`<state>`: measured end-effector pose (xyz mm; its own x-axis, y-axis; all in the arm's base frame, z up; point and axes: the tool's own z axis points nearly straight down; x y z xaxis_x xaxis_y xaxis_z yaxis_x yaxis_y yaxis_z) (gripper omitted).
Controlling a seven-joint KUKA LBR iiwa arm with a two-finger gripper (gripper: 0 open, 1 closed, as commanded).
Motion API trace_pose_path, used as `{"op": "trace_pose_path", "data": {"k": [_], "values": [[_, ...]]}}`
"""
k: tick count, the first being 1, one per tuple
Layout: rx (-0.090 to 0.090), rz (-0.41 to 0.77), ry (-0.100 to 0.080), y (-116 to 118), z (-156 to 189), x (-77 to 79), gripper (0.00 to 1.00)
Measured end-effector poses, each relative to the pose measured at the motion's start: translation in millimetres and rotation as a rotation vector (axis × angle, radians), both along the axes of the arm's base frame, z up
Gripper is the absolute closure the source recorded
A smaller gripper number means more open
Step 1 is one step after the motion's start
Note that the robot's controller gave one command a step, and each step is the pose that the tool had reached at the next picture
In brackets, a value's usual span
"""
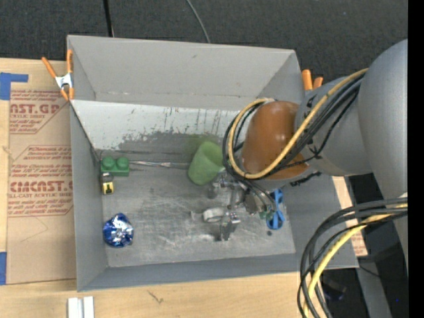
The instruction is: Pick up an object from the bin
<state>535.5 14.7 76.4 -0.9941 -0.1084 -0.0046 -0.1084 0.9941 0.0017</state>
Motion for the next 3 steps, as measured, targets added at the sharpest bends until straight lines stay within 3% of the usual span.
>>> {"op": "trace_pose_path", "data": {"k": [1, 2, 3], "values": [[-0.002, -0.005, -0.006, -3.1, 4.7, 2.3, 1.0], [-0.002, -0.008, -0.007, 6.0, 191.8, 18.6, 1.0], [-0.003, 0.295, 0.006, -41.0, 141.1, 9.8, 1.0]]}}
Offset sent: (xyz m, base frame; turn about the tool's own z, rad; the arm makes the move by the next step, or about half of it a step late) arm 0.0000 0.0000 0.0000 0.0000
